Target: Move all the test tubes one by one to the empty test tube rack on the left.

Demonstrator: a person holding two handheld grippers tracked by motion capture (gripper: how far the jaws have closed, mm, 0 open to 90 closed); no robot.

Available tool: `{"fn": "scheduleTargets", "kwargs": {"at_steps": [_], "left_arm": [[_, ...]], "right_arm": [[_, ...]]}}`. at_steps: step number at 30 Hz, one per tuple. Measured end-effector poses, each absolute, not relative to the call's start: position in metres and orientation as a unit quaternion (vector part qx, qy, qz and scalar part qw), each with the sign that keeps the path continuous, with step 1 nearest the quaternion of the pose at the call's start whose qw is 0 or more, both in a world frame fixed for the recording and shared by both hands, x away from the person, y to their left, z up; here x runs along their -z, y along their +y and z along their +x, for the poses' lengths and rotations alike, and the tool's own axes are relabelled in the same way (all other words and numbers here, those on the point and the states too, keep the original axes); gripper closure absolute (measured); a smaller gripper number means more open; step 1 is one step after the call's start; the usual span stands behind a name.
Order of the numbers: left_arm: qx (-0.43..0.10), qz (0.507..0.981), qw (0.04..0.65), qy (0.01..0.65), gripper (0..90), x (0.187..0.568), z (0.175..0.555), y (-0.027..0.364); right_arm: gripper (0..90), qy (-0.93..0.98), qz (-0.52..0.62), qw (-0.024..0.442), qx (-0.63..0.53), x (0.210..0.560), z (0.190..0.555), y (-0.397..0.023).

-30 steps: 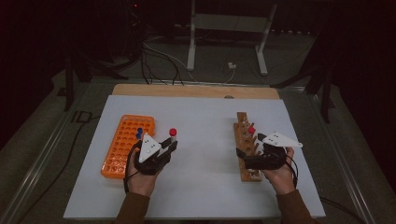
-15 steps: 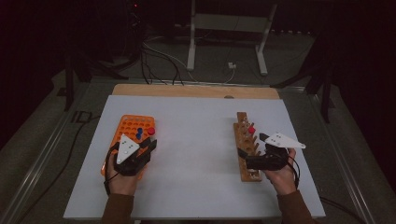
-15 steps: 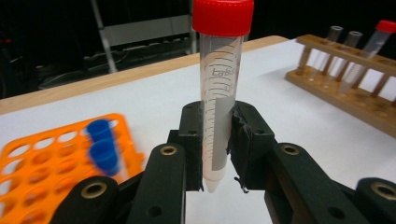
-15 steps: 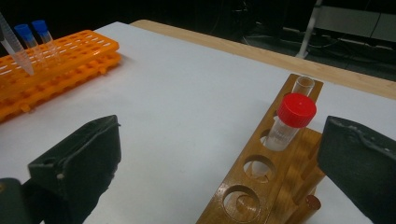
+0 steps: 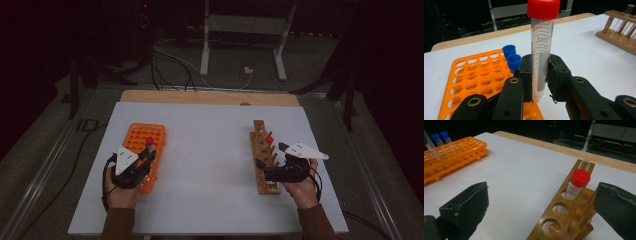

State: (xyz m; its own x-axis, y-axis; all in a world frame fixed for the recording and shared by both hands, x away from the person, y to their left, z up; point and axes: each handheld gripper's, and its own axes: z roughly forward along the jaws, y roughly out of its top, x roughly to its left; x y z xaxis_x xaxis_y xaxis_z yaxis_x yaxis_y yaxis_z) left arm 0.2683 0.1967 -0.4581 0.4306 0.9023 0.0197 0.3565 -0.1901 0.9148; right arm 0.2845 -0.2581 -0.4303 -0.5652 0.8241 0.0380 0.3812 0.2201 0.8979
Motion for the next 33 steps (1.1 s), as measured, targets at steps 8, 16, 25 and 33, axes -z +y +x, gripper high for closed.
{"fn": "scheduleTargets", "kwargs": {"at_steps": [8,16,25,33], "left_arm": [[-0.299,0.714,0.442,0.455,75.2,0.464,0.269,0.204],[-0.291,0.719,0.425,0.467,75.1,0.47,0.271,0.207],[-0.277,0.729,0.403,0.479,74.9,0.476,0.275,0.206],[-0.266,0.74,0.379,0.487,75.0,0.481,0.278,0.202]], "right_arm": [[0.2,0.747,0.403,0.232,-0.476,0.43,0.284,-0.258],[0.2,0.748,0.402,0.23,-0.475,0.431,0.284,-0.257],[0.2,0.749,0.401,0.229,-0.475,0.431,0.284,-0.258],[0.2,0.749,0.401,0.228,-0.475,0.431,0.284,-0.257]]}}
